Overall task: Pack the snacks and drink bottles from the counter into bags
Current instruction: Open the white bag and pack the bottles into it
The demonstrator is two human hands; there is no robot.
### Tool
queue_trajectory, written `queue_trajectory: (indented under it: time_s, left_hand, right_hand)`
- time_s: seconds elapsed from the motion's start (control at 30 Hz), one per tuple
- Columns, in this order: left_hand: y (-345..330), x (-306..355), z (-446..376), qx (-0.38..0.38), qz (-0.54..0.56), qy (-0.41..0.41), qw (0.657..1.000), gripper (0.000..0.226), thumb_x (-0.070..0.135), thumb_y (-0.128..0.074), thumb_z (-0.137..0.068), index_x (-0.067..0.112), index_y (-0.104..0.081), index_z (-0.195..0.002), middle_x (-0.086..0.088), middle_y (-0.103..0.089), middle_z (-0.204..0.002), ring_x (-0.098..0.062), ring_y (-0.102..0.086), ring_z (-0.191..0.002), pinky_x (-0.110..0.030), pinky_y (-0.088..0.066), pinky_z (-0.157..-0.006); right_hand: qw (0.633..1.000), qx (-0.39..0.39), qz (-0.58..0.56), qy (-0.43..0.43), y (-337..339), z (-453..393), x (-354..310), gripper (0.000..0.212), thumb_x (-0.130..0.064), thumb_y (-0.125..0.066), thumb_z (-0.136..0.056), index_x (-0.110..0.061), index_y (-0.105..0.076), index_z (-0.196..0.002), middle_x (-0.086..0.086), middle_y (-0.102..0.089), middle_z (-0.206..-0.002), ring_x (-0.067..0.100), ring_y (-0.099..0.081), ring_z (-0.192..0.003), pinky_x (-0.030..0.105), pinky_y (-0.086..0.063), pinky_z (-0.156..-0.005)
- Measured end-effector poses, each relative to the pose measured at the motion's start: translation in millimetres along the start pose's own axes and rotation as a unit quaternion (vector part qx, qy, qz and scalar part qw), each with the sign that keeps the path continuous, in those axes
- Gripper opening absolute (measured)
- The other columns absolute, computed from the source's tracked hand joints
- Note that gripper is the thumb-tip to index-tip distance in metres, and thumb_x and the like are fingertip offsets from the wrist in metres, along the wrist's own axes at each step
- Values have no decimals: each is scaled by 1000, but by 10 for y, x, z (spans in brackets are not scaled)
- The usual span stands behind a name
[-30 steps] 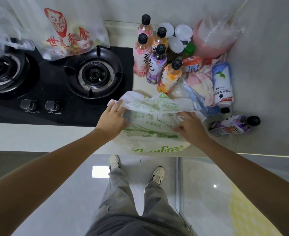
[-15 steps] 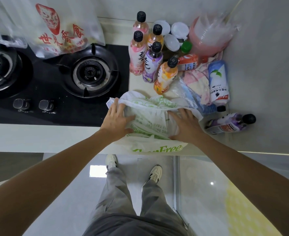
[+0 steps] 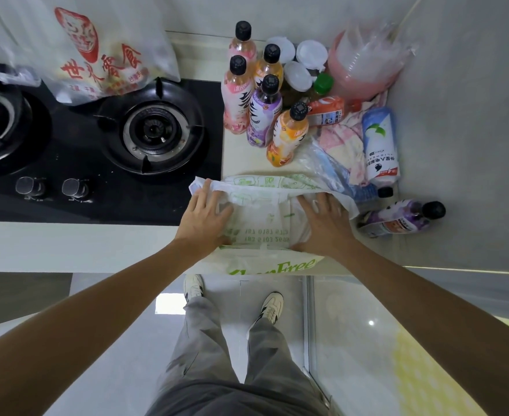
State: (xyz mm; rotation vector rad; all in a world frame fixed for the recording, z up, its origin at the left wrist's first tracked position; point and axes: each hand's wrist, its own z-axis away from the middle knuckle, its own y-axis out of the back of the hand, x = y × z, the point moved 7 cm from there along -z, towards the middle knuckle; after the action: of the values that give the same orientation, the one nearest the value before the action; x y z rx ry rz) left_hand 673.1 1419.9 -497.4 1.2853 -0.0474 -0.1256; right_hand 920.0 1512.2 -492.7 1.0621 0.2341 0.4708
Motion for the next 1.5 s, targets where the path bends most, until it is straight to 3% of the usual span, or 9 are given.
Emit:
queue_trajectory:
  time_s: [0.3, 0.47, 0.63, 0.73, 0.8, 0.97, 1.2, 1.37, 1.5]
  left_hand:
    - [98, -127, -157, -35, -42, 76, 996, 104, 77, -71, -61, 23, -31, -140, -22, -20, -151, -53, 6, -151, -69, -15, -119]
    - [89, -136, -142, -39, -47, 66, 996, 105, 81, -66, -62, 19, -29, -139, -23, -25, -150, -54, 2, -151, -69, -18, -118]
    - [201, -81, -47, 16, -51, -22, 998, 87, 60, -81, -71, 21, -43, -139, -17, -39, -142, -49, -28, -143, -68, -23, -117]
    - [126, -45, -19, 30, -35, -83, 995, 75, 27, -80, -79, 31, -47, -146, -9, -39, -148, -47, -27, -146, -71, -22, -117]
    - [89, -59, -43, 22, -16, -77, 997, 70, 22, -73, -86, 32, -46, -150, -5, -35, -154, -45, -23, -150, -72, -20, -118]
    - [80, -84, -169, 28, 22, -27, 999, 27, 33, -62, -97, 19, -70, -119, -3, -43, -148, -43, -23, -151, -71, -19, -119]
    - [96, -81, -244, -3, 37, -16, 999, 24, 46, -74, -87, 23, -77, -89, -4, -32, -158, -39, -10, -153, -61, -4, -125]
    - [105, -105, -242, -37, 31, -3, 999, 40, 57, -75, -81, 27, -71, -109, -7, -32, -152, -41, -14, -150, -60, -7, -125]
    - [135, -125, -192, -24, 41, 5, 999, 79, 55, -83, -74, 32, -38, -134, -9, -34, -144, -41, -25, -142, -61, -13, -124]
  right_hand:
    - [1000, 26, 17, 2, -23, -44, 22, 144, -100, -60, -51, -30, -6, -165, 18, -26, -157, 39, -32, -143, 54, -37, -113]
    - [1000, 21, 7, 9, -19, -55, 53, 140, -98, -63, -54, -29, -11, -164, 16, -27, -156, 39, -32, -143, 54, -36, -115]
    - [993, 99, -5, 58, 93, 17, 68, 103, -80, -79, -59, -26, -48, -141, 7, -43, -148, 36, -40, -134, 55, -44, -107]
    - [982, 137, -37, 123, 92, 8, -4, 86, -56, -89, -67, -21, -56, -138, 2, -52, -147, 35, -44, -134, 58, -39, -109]
    - [976, 146, -68, 143, 80, -23, -30, 73, -41, -83, -79, -21, -53, -143, -1, -52, -150, 35, -45, -134, 58, -38, -108]
    - [971, 149, -122, 139, -32, -117, 54, 52, -34, -76, -90, -17, -62, -137, -1, -58, -144, 37, -47, -129, 56, -39, -108]
    - [960, 107, -190, 174, -121, -50, 193, 53, -30, -93, -73, -17, -74, -121, -2, -66, -127, 27, -46, -129, 44, -37, -115]
    - [958, 109, -194, 183, -81, 50, 215, 31, -31, -80, -87, -16, -67, -110, 0, -66, -114, 25, -53, -120, 46, -50, -103]
    - [959, 138, -205, 137, 32, 95, 258, 30, -25, -67, -98, -18, -54, -124, 3, -61, -123, 25, -56, -117, 45, -57, -86]
